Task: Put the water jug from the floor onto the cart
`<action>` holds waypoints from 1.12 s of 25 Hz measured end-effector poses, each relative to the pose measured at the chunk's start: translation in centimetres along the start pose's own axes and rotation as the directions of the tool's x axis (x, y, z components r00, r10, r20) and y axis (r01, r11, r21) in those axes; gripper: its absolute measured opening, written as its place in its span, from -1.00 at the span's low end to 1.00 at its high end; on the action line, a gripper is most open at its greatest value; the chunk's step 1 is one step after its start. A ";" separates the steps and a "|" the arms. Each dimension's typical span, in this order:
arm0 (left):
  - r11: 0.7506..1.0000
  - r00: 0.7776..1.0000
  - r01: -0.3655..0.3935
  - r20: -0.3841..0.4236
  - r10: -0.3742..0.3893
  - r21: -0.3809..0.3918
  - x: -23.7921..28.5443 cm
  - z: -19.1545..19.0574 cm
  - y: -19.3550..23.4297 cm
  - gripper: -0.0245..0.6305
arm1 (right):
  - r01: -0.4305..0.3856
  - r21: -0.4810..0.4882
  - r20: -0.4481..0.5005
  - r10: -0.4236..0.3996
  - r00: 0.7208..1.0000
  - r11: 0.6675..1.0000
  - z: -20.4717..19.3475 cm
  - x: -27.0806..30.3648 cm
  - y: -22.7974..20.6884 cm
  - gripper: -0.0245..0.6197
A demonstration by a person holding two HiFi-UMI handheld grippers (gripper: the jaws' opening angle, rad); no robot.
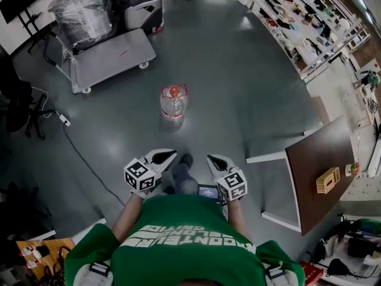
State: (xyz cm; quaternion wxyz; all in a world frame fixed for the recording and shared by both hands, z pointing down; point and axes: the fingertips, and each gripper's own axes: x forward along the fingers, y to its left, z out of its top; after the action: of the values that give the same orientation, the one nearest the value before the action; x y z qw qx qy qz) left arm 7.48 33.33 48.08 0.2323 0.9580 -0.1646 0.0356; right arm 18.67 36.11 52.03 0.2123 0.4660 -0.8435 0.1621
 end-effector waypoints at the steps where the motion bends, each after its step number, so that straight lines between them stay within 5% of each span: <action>1: 1.000 1.000 -0.004 0.002 0.004 0.000 0.2 0.4 0.6 -0.89 | -0.003 -0.004 -0.001 0.003 1.000 1.000 0.4 0.5 -0.4 -0.94; 28: 1.000 1.000 -0.021 -0.014 0.021 -0.019 7.8 6.2 9.9 -0.89 | -0.006 -0.006 -0.035 0.006 0.999 1.000 5.3 6.5 -10.4 -0.94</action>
State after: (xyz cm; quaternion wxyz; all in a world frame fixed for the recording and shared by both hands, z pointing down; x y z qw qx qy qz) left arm 11.46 19.88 47.92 0.2421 0.9536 -0.1734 0.0432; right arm 23.42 23.65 51.61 0.2282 0.4598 -0.8416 0.1682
